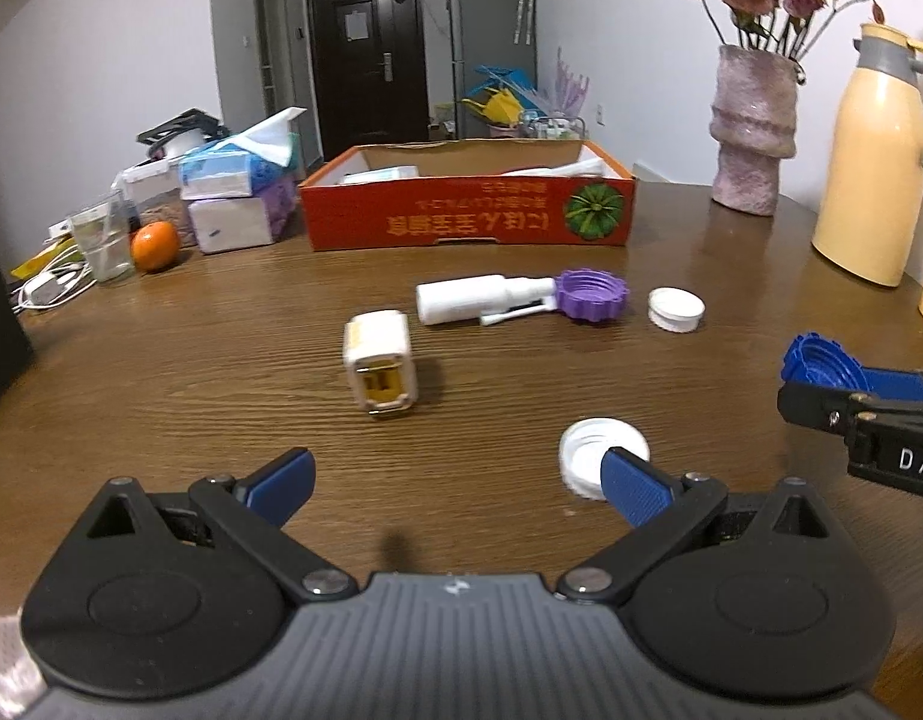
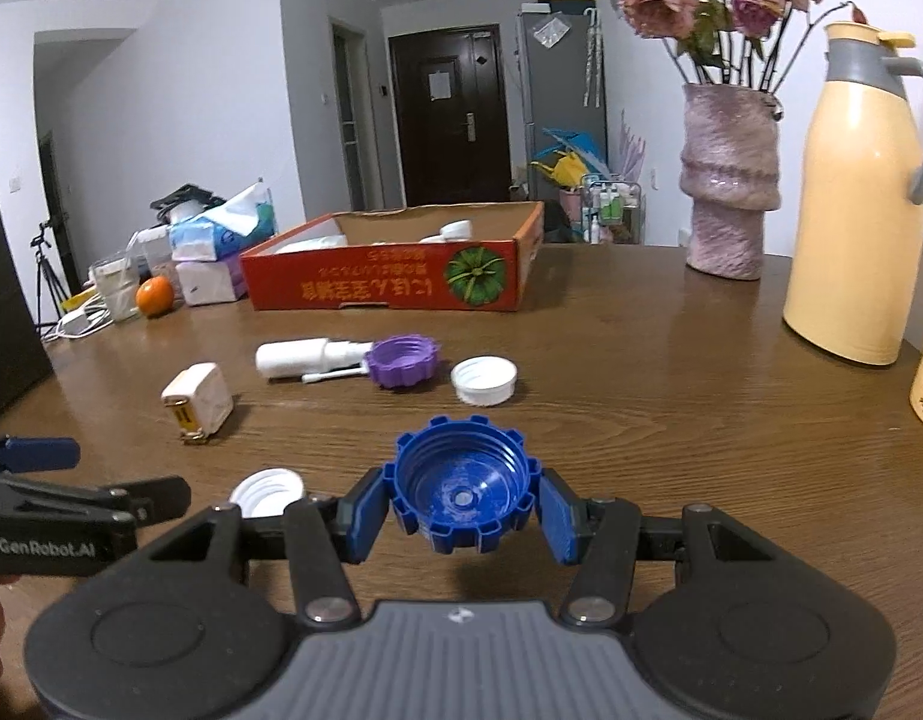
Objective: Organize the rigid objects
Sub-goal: 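Close the left tool on the white cap while right tool holds the blue cap, then carry the white cap with left tool while right tool carries blue cap to box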
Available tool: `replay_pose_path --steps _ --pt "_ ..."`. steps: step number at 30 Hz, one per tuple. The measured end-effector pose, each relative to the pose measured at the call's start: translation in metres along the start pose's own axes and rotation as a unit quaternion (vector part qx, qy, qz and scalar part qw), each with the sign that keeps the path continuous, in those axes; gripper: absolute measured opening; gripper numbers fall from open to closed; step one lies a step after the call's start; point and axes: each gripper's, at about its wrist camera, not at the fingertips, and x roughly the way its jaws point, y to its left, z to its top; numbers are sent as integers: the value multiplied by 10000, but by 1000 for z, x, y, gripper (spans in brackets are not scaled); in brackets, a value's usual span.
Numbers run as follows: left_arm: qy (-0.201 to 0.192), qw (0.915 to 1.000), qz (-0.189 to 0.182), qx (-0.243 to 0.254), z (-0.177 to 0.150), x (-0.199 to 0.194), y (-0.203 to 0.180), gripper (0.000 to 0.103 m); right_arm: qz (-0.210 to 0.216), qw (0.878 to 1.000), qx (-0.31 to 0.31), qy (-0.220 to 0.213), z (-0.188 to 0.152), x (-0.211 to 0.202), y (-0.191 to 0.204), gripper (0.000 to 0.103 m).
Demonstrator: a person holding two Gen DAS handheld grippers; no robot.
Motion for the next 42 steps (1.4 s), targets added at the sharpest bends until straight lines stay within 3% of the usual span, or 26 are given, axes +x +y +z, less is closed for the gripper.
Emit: replay_pose_path --steps 11,21,27,30,31,42 --pt "273 9993 -190 144 3 28 -36 103 -210 9995 216 -43 -3 0 -28 53" --pt "443 9990 -66 60 3 48 -42 101 -232 9992 283 -154 -7 -6 -29 53" --pt "425 9988 -226 -30 4 53 -40 77 -277 9992 265 -132 -9 -4 -27 53" --pt "360 9987 -365 -9 5 51 -40 55 -287 9992 266 -124 -9 -3 -27 53" --pt "339 9986 -403 8 5 50 -41 42 -283 9992 265 -129 -9 -3 -27 53" --pt "220 9982 -545 -105 6 44 -33 41 -309 9991 260 -129 -12 -2 -24 53"
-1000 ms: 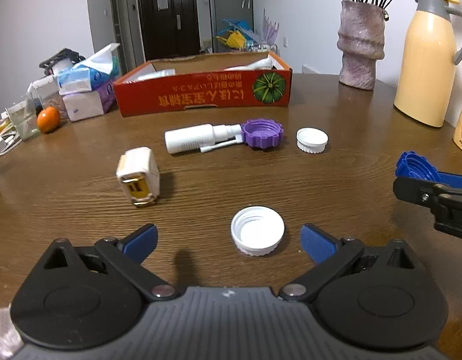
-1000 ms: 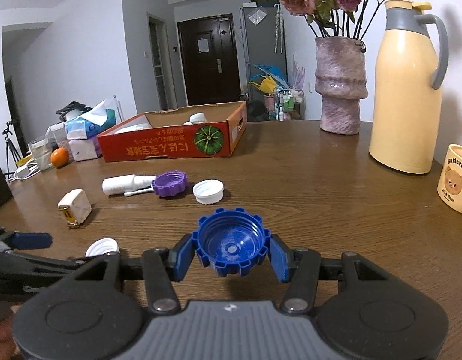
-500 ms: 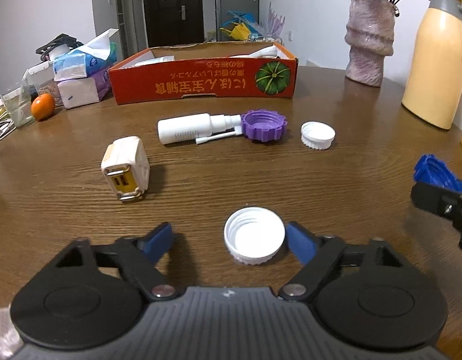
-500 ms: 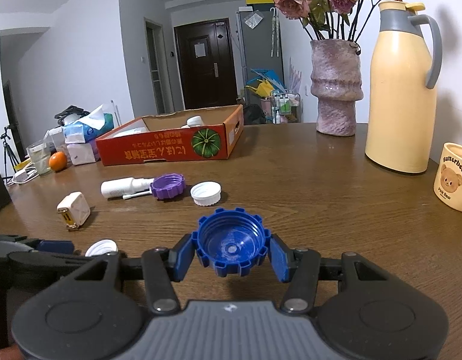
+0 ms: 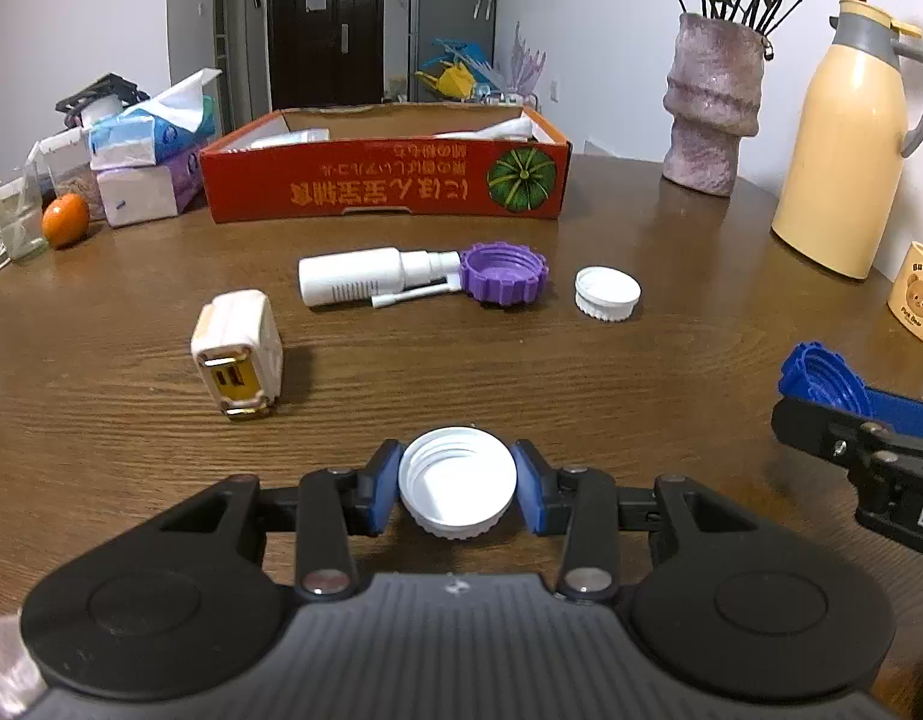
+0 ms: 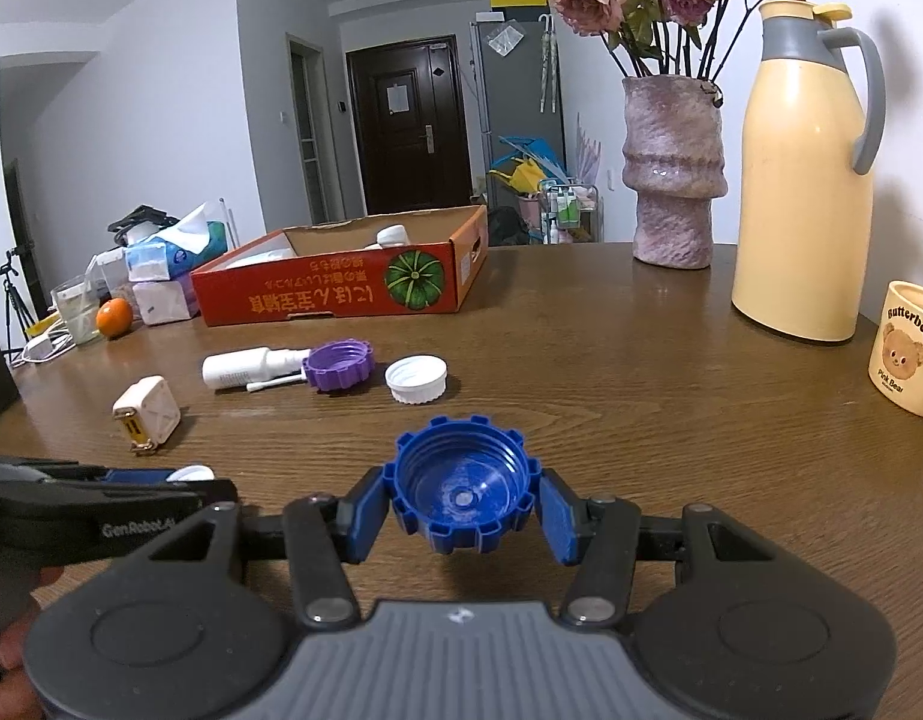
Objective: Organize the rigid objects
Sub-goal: 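Carry the white cap with left tool while right tool carries blue cap to box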
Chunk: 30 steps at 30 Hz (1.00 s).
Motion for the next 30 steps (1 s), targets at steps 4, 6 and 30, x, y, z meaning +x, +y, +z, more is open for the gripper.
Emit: replay_pose_path --steps 4,6,30 --pt "-153 9999 14 -20 1 -8 3 41 0 10000 33 -42 -1 -1 4 53" --pt "-233 9997 48 -19 2 -13 7 41 11 10000 33 -51 -1 -2 7 53" --pt "-1045 9942 202 -119 40 -66 71 41 95 9991 -114 -401 39 -6 71 53"
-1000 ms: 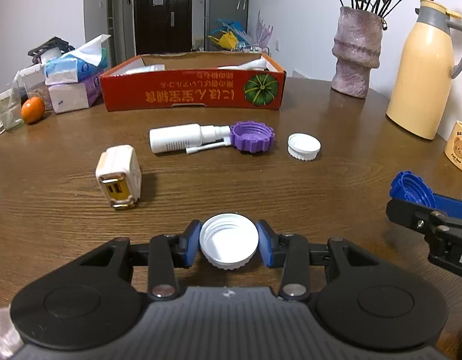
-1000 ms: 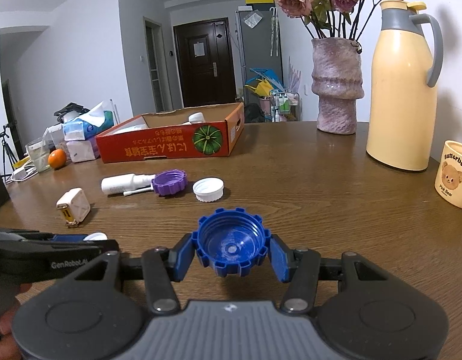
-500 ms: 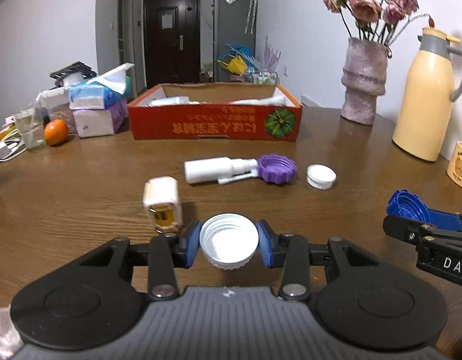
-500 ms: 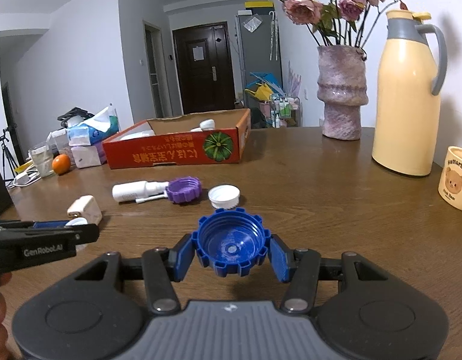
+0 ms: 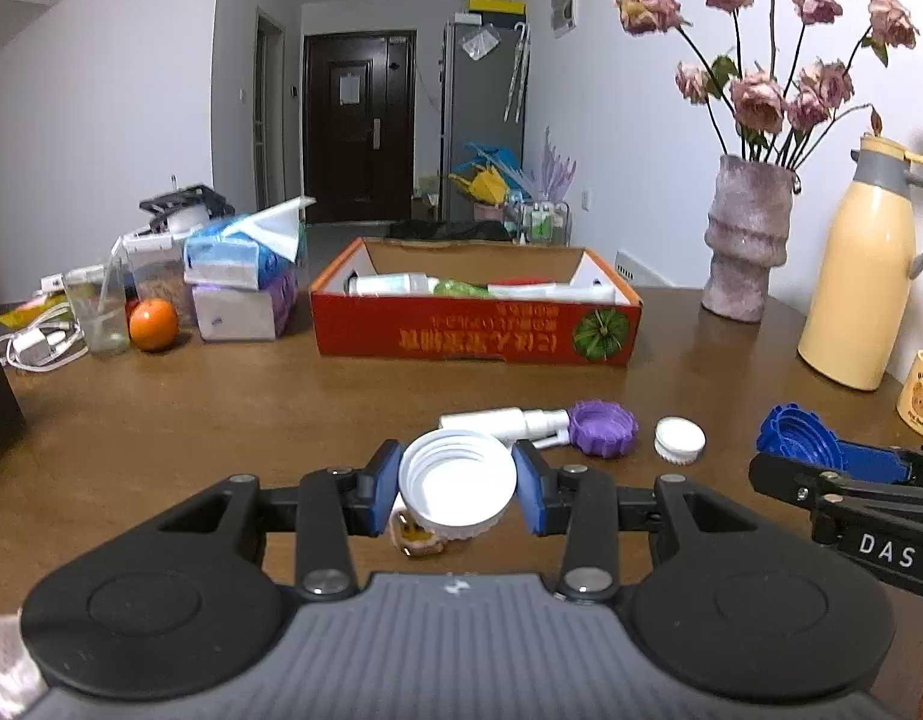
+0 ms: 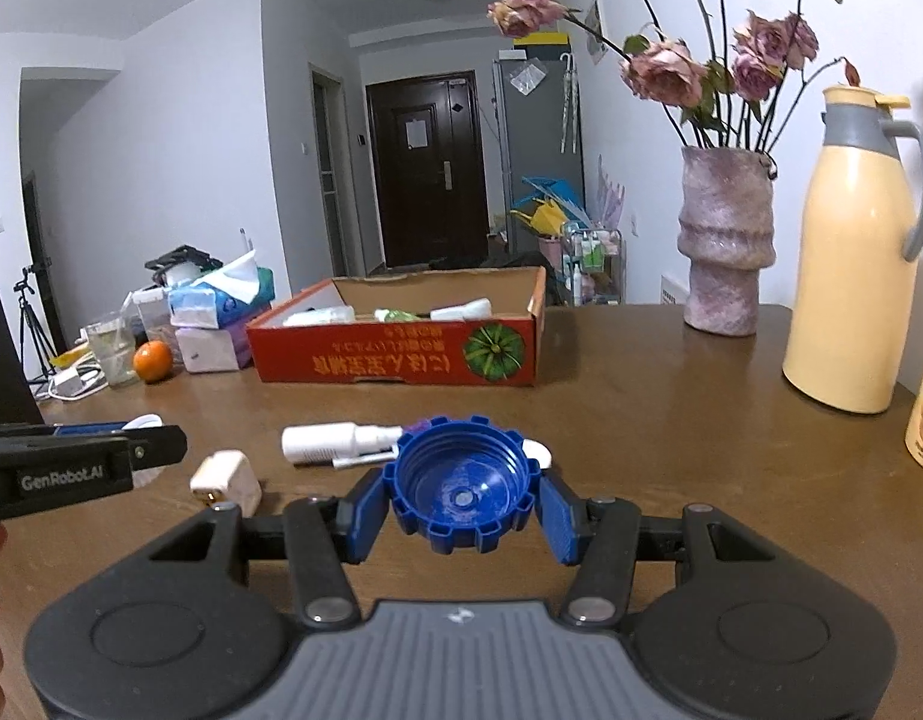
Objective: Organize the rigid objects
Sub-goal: 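Carry the white cap with left tool while right tool carries blue cap to box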
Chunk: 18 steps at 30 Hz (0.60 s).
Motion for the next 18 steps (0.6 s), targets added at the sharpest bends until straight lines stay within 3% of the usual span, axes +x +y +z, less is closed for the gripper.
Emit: replay_pose_path --steps 18 --pt "-251 9990 138 -330 49 36 34 41 76 9996 162 -235 41 43 25 53"
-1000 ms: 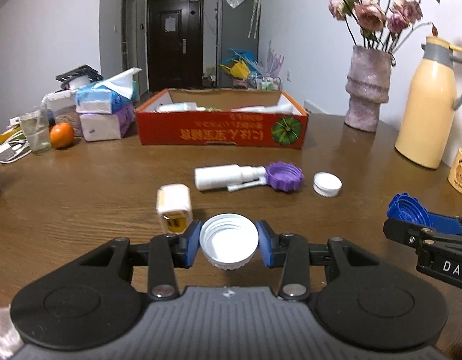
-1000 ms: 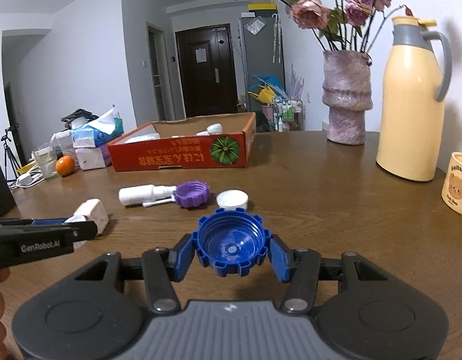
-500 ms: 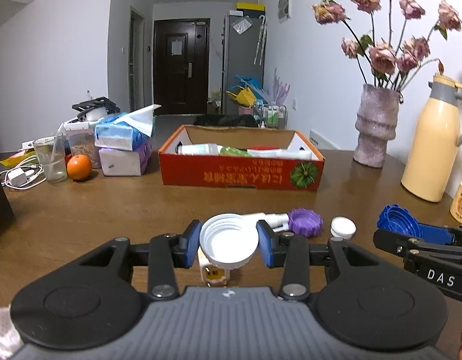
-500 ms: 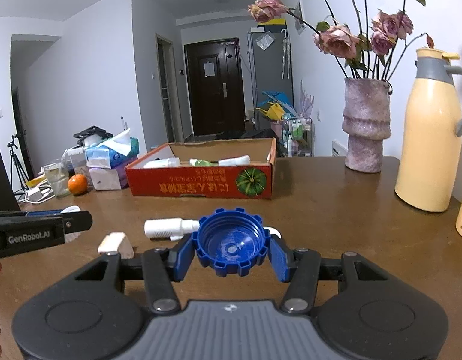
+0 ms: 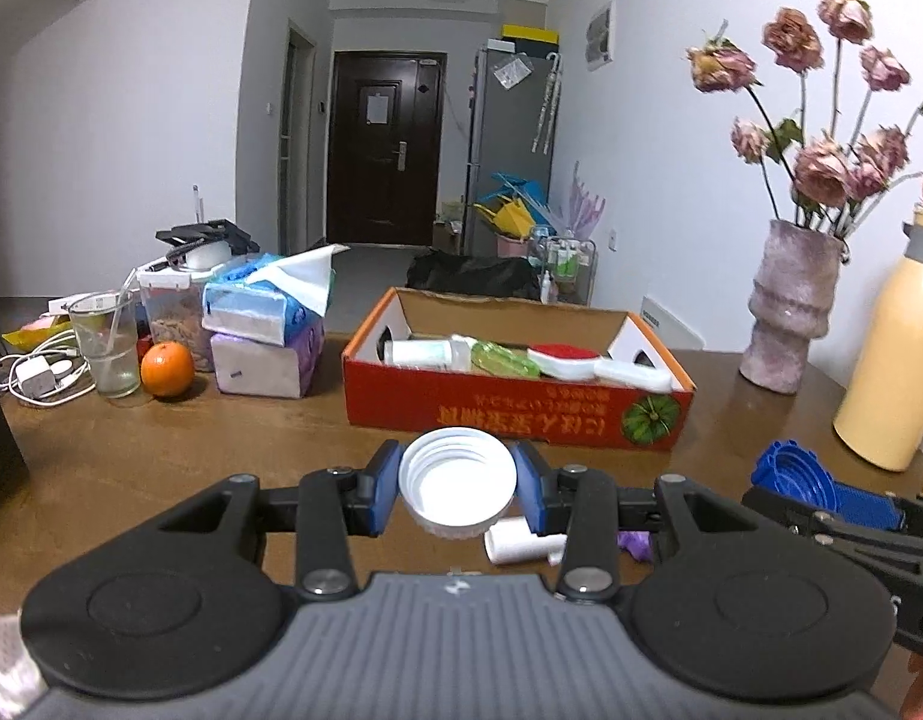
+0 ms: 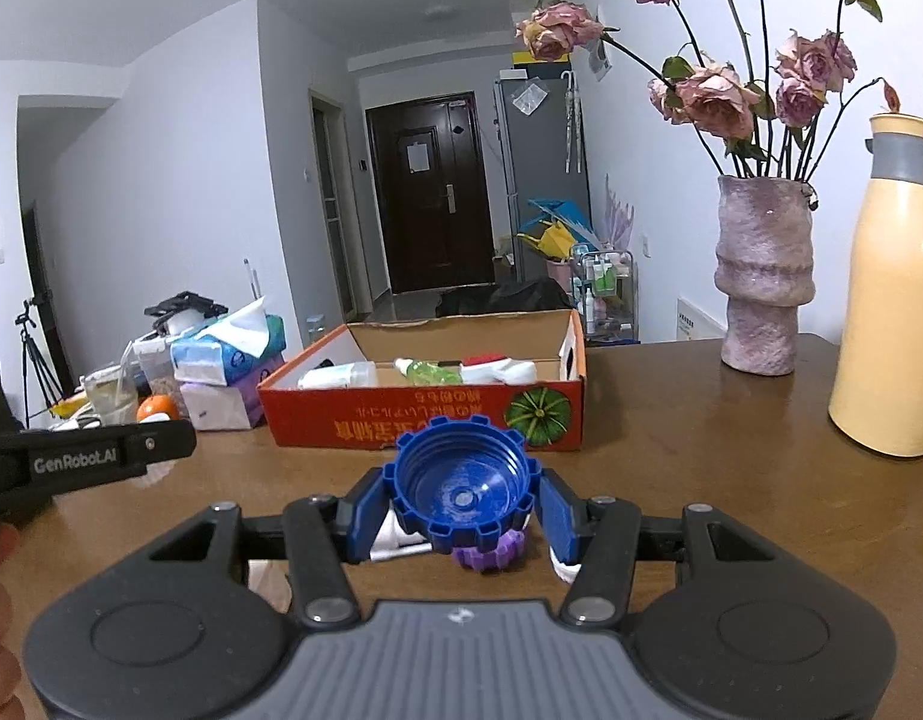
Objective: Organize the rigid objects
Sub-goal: 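Carry the white cap with left tool while right tool carries blue cap to box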
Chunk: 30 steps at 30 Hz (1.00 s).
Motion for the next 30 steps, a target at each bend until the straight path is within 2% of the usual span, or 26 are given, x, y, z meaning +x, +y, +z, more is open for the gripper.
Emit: replay_pose_path --steps 15,30 --pt "106 9996 213 -131 21 56 17 41 136 9999 35 -57 29 55 8 53" --pt "42 9996 260 -118 42 100 12 41 238 9996 -74 -156 52 96 11 53"
